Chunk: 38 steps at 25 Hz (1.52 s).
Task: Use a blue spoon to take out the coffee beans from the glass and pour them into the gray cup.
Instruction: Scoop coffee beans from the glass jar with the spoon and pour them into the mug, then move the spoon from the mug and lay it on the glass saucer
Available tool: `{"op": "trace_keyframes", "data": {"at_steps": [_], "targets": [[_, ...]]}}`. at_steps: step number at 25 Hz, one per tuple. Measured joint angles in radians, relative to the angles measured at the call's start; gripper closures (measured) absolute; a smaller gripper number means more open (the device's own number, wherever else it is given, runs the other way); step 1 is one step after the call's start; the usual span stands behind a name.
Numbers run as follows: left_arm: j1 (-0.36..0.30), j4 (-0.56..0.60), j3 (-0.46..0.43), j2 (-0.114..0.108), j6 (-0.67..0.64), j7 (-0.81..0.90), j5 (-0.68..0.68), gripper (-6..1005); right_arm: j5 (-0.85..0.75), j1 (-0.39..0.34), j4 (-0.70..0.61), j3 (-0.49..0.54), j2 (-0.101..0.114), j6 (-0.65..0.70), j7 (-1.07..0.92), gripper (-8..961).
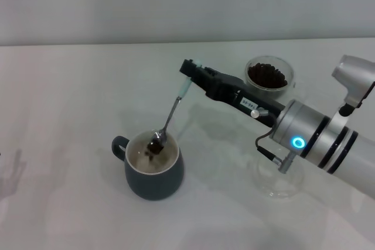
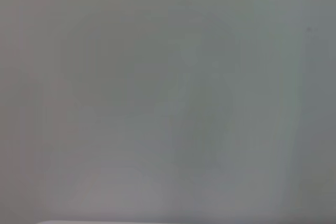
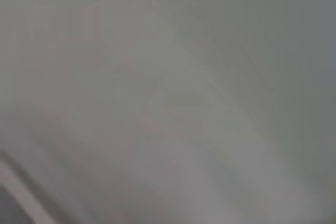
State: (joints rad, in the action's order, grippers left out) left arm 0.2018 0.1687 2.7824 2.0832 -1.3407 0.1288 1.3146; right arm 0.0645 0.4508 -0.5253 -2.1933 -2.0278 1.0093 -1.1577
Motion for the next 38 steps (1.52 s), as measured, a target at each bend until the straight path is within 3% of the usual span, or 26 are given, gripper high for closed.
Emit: {"op": "trace_keyframes", "data": {"at_steps": [8, 14, 20, 24, 26, 31, 38], "targets": [[0.003, 0.003, -0.004, 0.000, 0.008, 0.000, 0.000, 136, 0.000, -0.007, -0.024, -0.007, 0.006, 0.035, 0.142, 803], [0.002, 0.006, -0.005, 0.002, 0.011, 0.000, 0.000, 136, -0.001, -0.033, 0.084, 0.080, 0.029, 0.234, -0.035, 798], [0.004, 0.007, -0.004, 0.002, 0.011, 0.000, 0.000, 136, -0.002, -0.014, 0.377, 0.138, 0.098, 0.482, -0.216, 792], [0.007, 0.008, -0.004, 0.002, 0.011, 0.001, 0.000, 135, -0.016, -0.019, 0.447, 0.126, 0.151, 0.508, -0.240, 789], [0.009, 0.009, -0.004, 0.002, 0.011, 0.001, 0.000, 135, -0.035, -0.018, 0.484, 0.121, 0.166, 0.498, -0.251, 787], [0.017, 0.018, -0.001, 0.002, 0.011, 0.001, 0.000, 135, -0.053, -0.023, 0.536, 0.120, 0.167, 0.440, -0.251, 782], [0.021, 0.019, 0.002, 0.003, 0.011, 0.002, -0.001, 136, -0.069, -0.029, 0.540, 0.118, 0.144, 0.373, -0.235, 776]]}}
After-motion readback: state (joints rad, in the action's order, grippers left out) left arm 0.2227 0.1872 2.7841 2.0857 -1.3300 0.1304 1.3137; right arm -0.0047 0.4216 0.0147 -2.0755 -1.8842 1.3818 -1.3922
